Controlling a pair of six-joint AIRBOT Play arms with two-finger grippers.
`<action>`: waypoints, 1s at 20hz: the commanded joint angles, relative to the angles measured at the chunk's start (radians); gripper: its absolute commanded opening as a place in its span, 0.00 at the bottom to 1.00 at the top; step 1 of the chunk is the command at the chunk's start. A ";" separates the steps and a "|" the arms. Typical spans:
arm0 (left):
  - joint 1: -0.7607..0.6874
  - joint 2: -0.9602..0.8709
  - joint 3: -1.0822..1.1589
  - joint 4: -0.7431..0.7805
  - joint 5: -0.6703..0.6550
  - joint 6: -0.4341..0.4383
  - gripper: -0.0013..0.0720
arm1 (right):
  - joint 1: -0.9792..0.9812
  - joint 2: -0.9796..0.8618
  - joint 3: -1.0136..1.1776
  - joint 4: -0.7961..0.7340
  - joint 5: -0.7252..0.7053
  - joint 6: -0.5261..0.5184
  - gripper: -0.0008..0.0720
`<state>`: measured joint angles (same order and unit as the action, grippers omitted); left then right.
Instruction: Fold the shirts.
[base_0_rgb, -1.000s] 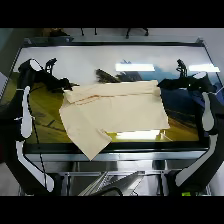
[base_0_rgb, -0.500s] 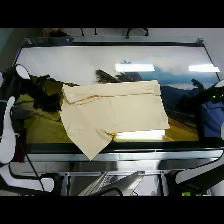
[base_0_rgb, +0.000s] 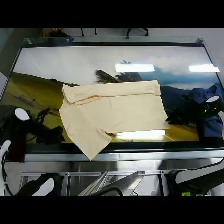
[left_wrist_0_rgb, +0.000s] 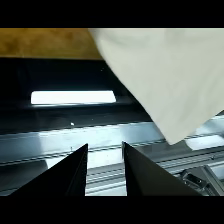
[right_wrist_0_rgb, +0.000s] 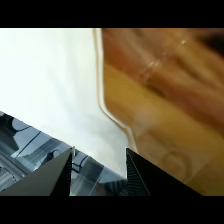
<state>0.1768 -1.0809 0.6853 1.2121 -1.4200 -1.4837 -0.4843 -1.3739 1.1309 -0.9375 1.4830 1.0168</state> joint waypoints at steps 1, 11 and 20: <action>0.043 0.122 -0.177 -0.082 0.135 0.018 0.37 | 0.032 0.002 -0.034 0.026 -0.060 -0.048 0.51; 0.048 0.077 -0.254 -0.242 0.232 0.101 0.46 | -0.089 0.105 0.007 -0.001 -0.068 -0.044 0.63; 0.027 -0.116 -0.255 -0.458 0.330 0.220 0.91 | -0.042 0.006 0.002 0.000 -0.080 -0.045 0.62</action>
<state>0.2176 -1.1614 0.4313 0.8299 -1.1610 -1.3090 -0.5568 -1.3369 1.1343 -0.9379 1.4048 0.9714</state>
